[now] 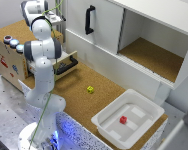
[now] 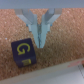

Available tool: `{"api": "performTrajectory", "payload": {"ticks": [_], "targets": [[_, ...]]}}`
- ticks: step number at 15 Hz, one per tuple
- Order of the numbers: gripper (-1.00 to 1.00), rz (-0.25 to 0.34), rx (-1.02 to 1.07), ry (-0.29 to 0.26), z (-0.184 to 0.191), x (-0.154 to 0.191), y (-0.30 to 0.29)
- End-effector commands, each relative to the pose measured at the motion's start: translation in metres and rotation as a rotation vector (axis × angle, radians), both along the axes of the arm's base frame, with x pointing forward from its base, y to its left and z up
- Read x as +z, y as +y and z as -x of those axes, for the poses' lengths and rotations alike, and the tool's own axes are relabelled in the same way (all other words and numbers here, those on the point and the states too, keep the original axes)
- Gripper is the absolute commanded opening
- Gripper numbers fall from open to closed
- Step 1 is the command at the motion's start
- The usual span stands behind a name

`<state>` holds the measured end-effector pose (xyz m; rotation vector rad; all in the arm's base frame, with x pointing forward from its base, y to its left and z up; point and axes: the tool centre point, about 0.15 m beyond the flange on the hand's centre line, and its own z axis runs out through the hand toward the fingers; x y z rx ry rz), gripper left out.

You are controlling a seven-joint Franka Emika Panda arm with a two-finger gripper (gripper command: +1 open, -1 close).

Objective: Slide the purple block into the drawer

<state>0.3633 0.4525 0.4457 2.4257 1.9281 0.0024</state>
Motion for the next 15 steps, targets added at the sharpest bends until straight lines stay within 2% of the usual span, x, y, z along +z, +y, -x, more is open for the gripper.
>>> {"api": "performTrajectory", "payload": {"ticks": [1, 6, 10, 15], "targets": [[-1.00, -0.053, 0.095, -0.051, 0.013, -0.008, 0.039], [-1.00, -0.031, 0.136, -0.072, 0.036, -0.003, 0.040], [-1.00, -0.021, 0.138, -0.046, 0.053, -0.013, 0.027], [-1.00, -0.030, 0.122, -0.048, 0.045, -0.020, 0.028]]}}
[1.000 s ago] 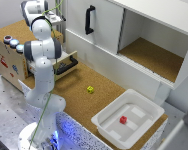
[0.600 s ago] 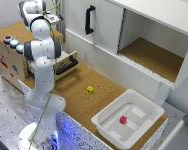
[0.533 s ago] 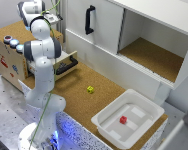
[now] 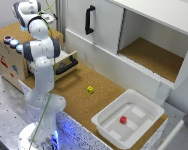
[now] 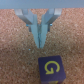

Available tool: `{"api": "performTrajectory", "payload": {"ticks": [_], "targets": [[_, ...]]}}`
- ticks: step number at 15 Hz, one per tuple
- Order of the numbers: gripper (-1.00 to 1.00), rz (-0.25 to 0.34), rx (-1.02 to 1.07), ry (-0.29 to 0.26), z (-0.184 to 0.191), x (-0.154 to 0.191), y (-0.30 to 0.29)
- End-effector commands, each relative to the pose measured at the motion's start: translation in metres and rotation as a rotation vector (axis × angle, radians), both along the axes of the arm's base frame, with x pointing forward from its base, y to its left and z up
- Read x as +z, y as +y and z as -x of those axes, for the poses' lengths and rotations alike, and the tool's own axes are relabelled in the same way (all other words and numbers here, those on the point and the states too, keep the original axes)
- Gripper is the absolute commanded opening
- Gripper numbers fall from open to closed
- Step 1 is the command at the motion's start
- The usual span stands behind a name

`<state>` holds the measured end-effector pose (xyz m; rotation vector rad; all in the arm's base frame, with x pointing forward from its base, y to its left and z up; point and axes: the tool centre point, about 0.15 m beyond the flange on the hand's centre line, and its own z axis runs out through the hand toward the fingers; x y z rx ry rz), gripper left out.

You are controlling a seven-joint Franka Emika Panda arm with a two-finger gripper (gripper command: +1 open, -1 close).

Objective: Slide the purple block into the drawer

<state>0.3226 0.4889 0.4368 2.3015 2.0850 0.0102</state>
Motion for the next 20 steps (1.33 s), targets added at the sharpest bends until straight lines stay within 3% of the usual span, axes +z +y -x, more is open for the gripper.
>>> {"api": "performTrajectory", "payload": {"ticks": [1, 6, 20], "targets": [[-1.00, -0.025, -0.019, -0.052, 0.001, -0.013, -0.011], [-1.00, -0.022, -0.097, -0.038, -0.017, -0.020, -0.039], [-1.00, -0.013, -0.242, -0.008, -0.018, -0.012, -0.112]]}}
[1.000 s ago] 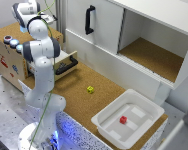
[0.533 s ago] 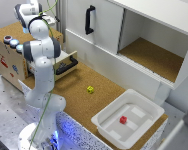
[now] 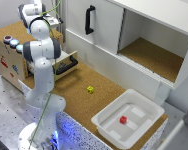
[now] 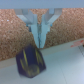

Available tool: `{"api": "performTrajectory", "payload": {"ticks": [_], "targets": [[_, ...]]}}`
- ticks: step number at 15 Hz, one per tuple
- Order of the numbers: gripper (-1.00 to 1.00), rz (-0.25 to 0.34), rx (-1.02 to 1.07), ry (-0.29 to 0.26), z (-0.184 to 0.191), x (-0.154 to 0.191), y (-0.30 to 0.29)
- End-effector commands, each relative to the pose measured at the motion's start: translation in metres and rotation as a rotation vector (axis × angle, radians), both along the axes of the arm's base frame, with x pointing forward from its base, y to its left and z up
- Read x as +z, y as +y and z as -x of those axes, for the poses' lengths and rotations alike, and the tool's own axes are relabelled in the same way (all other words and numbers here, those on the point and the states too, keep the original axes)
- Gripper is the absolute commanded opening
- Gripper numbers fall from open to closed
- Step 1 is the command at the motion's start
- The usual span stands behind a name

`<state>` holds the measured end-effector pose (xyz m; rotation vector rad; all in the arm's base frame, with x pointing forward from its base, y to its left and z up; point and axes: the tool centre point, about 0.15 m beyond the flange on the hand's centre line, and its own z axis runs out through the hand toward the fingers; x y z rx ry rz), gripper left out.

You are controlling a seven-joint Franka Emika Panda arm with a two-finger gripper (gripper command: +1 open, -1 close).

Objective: Slide the purple block into the drawer

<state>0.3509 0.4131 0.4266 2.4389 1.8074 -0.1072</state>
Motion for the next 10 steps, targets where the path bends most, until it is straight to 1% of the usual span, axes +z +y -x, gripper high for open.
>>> {"api": "performTrajectory", "payload": {"ticks": [1, 5, 6, 10], "targets": [[-1.00, -0.110, -0.048, -0.032, 0.010, -0.002, -0.037], [-1.00, -0.118, -0.061, -0.042, 0.009, 0.003, -0.036], [1.00, -0.114, -0.060, -0.045, 0.008, 0.006, -0.035], [1.00, -0.165, -0.025, -0.099, 0.017, 0.037, -0.022]]}}
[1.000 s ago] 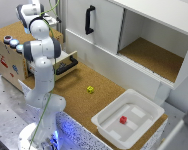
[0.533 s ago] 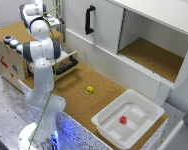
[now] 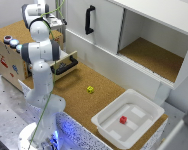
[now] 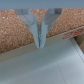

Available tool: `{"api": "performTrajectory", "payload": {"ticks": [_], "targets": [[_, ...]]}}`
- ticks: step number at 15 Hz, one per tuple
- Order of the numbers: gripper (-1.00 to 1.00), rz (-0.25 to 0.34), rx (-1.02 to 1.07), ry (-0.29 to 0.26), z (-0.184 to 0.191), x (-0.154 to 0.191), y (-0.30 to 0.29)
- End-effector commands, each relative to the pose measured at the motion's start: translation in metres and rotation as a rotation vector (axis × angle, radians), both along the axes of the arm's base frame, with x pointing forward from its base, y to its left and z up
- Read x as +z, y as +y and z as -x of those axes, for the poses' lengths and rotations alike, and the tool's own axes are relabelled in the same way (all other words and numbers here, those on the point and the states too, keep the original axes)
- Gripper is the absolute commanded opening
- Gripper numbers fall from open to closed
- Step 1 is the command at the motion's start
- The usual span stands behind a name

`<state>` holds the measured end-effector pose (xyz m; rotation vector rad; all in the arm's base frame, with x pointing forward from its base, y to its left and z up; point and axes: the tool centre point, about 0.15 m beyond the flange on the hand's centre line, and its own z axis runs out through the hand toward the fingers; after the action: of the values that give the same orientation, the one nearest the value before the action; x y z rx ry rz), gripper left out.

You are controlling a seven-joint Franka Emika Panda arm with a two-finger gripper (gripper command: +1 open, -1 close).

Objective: Slide the purple block into the drawer

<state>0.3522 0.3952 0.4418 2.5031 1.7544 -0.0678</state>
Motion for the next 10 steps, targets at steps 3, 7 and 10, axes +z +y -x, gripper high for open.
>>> {"api": "performTrajectory", "payload": {"ticks": [3, 7, 10], "targets": [[1.00, -0.153, 0.048, -0.116, 0.029, 0.038, 0.003], [1.00, -0.151, 0.118, -0.137, 0.056, 0.057, 0.003], [1.00, -0.138, 0.149, -0.120, 0.096, 0.072, 0.006]]}}
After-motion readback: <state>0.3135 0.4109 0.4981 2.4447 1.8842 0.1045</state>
